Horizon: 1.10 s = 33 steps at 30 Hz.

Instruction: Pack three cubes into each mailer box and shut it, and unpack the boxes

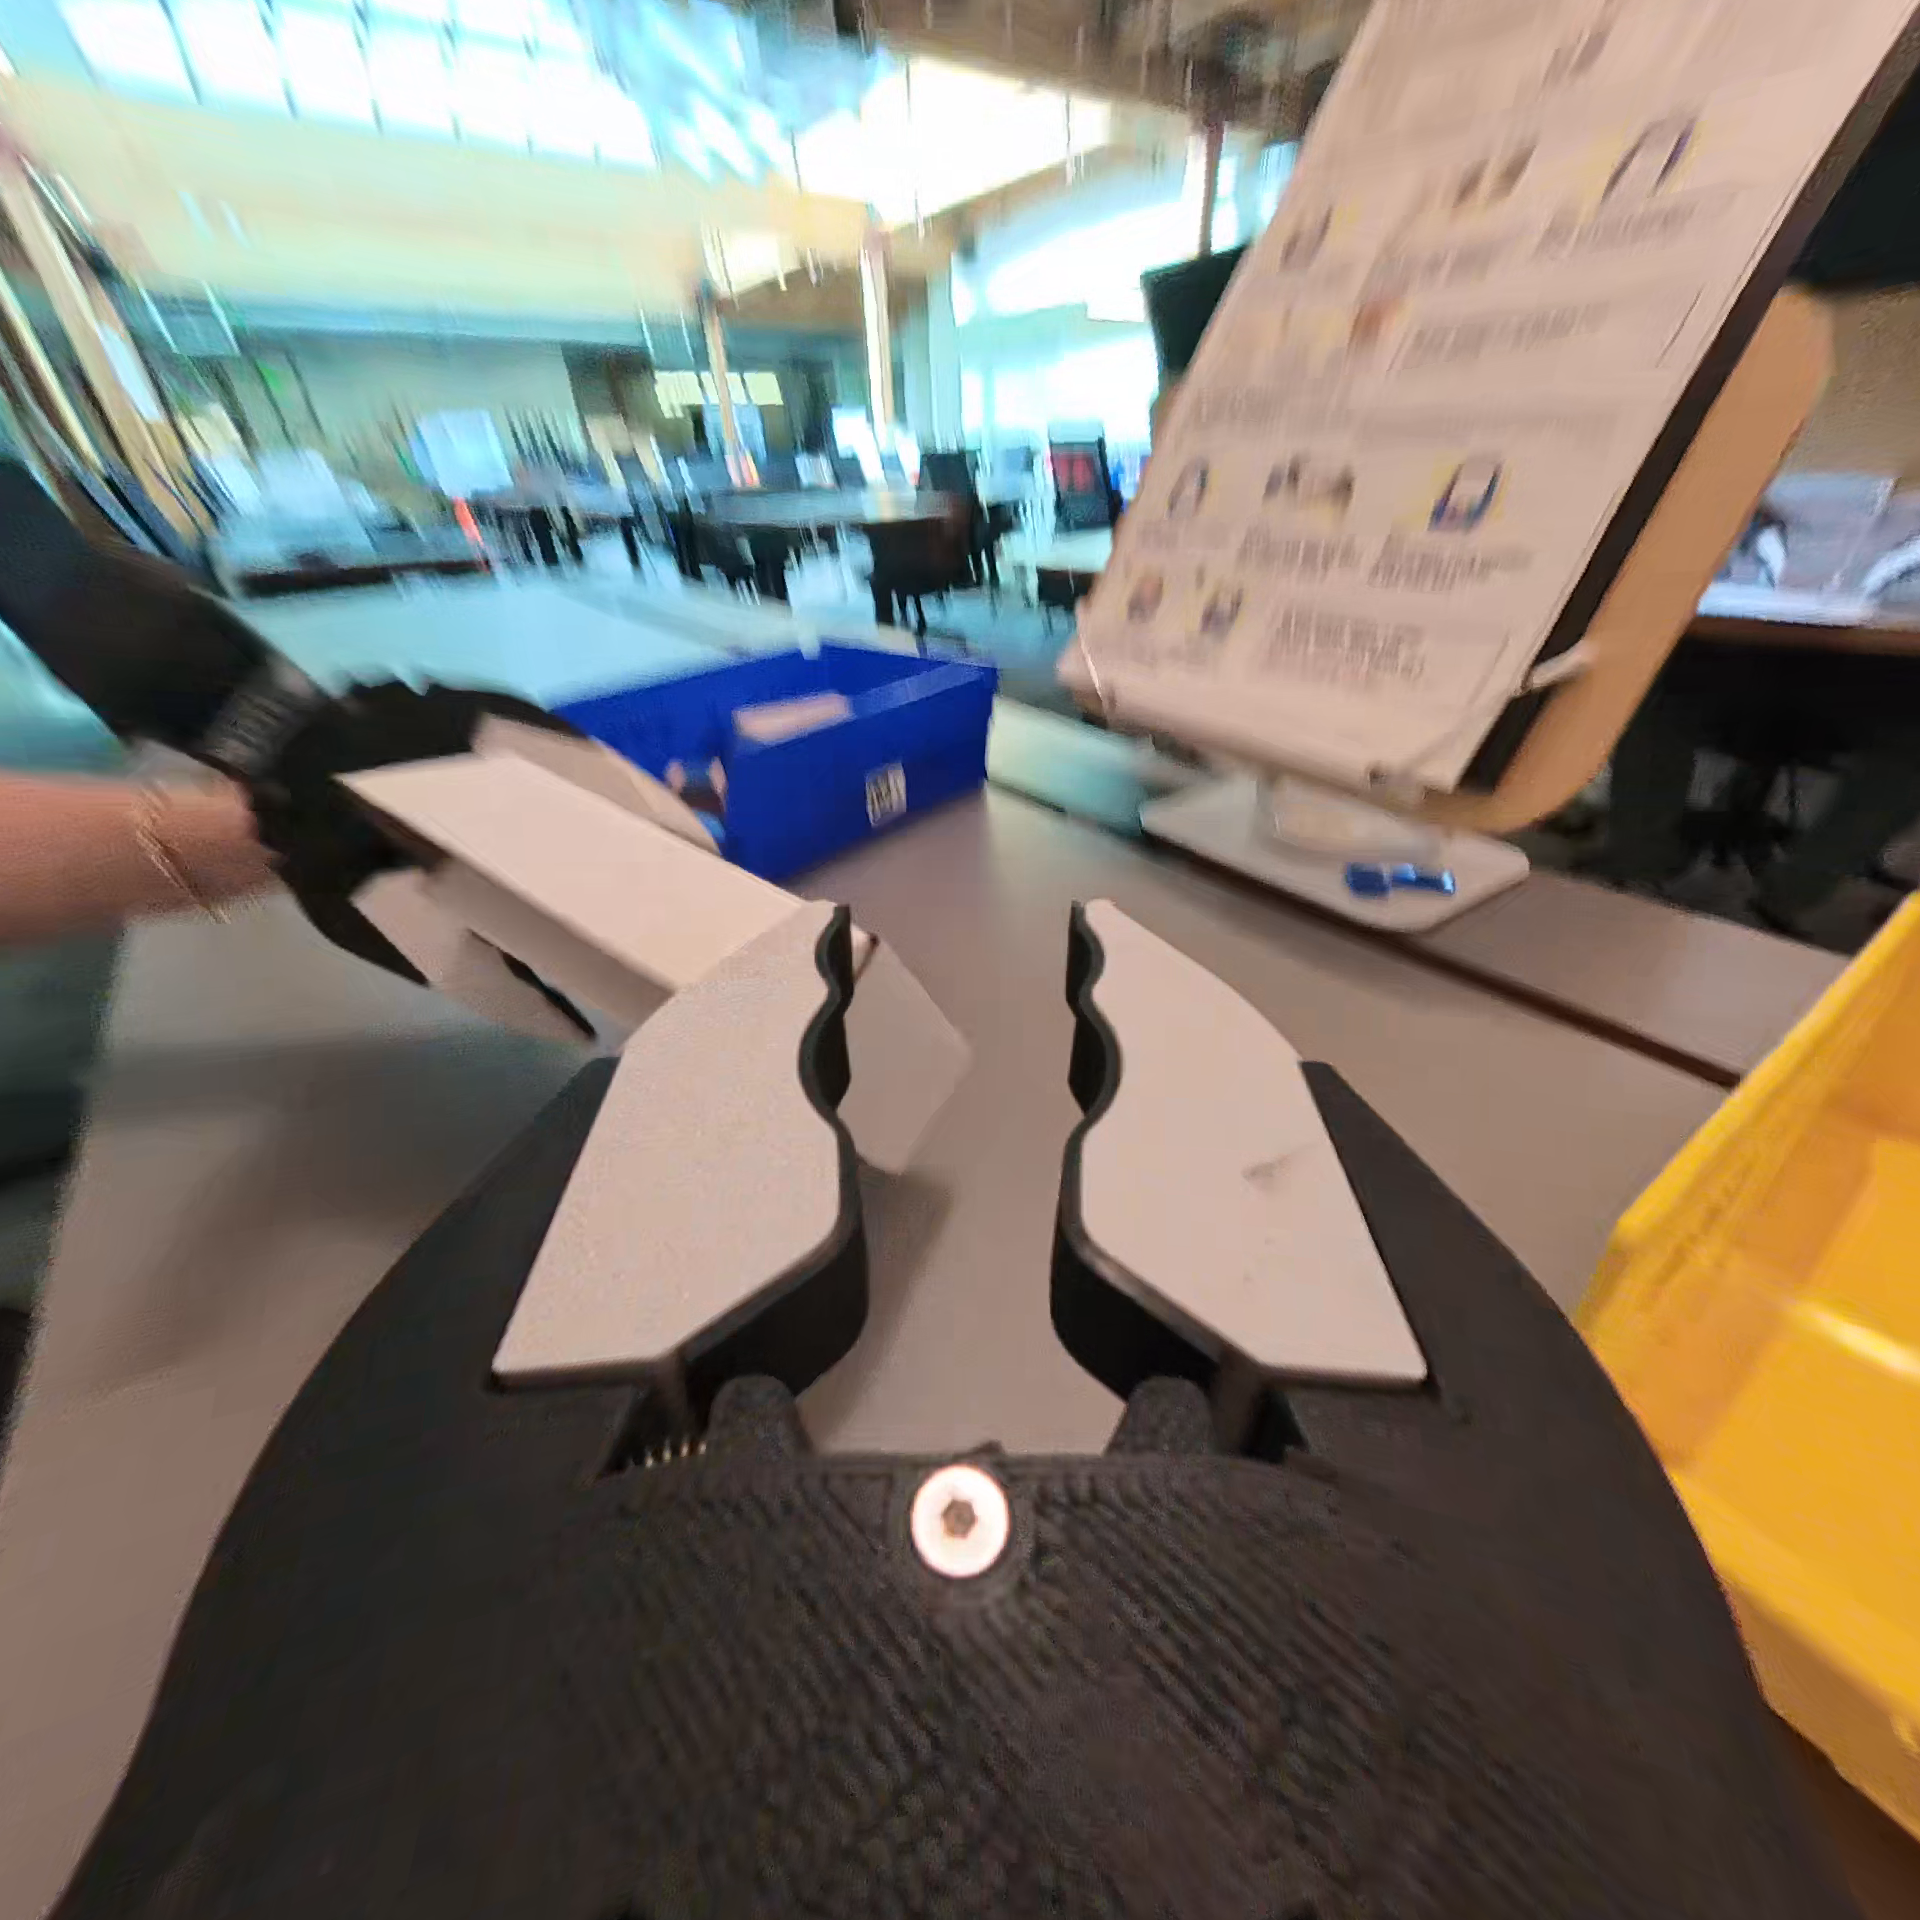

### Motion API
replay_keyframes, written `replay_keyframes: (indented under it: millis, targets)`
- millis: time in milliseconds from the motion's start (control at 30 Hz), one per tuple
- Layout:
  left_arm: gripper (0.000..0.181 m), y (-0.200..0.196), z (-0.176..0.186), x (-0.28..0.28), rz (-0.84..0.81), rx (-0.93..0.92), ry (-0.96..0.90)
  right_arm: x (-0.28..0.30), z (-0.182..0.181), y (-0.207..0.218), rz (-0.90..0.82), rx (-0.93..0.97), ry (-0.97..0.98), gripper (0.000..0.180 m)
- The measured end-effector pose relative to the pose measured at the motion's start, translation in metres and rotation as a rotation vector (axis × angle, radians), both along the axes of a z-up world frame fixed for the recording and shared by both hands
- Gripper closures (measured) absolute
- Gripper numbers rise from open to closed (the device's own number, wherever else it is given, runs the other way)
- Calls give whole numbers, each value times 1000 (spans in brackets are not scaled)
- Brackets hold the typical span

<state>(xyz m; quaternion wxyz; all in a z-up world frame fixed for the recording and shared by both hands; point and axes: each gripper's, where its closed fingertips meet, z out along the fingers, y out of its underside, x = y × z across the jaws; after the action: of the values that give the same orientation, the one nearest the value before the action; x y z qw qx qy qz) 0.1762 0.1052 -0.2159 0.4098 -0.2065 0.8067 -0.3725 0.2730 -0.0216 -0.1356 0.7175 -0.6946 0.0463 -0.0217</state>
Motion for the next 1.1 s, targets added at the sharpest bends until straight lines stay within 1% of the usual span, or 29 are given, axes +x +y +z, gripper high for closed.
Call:
replay_keyframes:
  millis: [67, 100, 200, 267, 333, 433, 467, 500, 600, 633, 733, 767, 833, 933, 1033, 1100]
  targets:
    - [106, -3, 2, -5, -10, -292, 140, -5, 19, -10, 27, 85, 8, 141]
    - [106, -4, 0, -8, -30, -385, 184, -7, 19, -11, 30, 77, -5, 141]
    - [106, -8, -12, -15, -83, -515, 259, -14, 5, 0, 37, -19, -63, 138]
    - [106, -10, -18, -18, -113, -523, 239, -24, -9, 11, 71, -99, -121, 136]
    - [106, -10, -27, -19, -114, -488, 238, -35, -21, 22, 100, -163, -212, 133]
    - [106, -12, -32, -21, -121, -429, 231, -55, -33, 36, 165, -208, -361, 133]
    - [106, -12, -35, -22, -120, -401, 236, -56, -32, 40, 151, -205, -387, 137]
    - [106, -12, -39, -22, -105, -376, 249, -56, -30, 44, 130, -194, -391, 146]
    - [104, -7, -46, -22, -49, -342, 286, -59, -29, 49, 124, -205, -410, 155]
    - [102, -6, -47, -22, -35, -332, 274, -60, -27, 49, 117, -196, -435, 165]
    - [98, -4, -42, -26, -25, -333, 230, -79, -22, 45, 232, -181, -421, 179]
    - [96, -3, -41, -28, -22, -346, 231, -80, -18, 43, 238, -168, -417, 179]
    - [94, -1, -37, -33, -19, -383, 242, -65, -9, 41, 143, -167, -430, 180]
    - [93, 5, -22, -40, -6, -458, 199, -39, -7, 46, -30, -239, -521, 180]
    - [94, 15, -7, -44, 57, -500, 138, -46, -17, 60, 16, -354, -667, 180]
    - [100, 23, 3, -47, 98, -507, 81, -42, -31, 66, 7, -488, -806, 180]
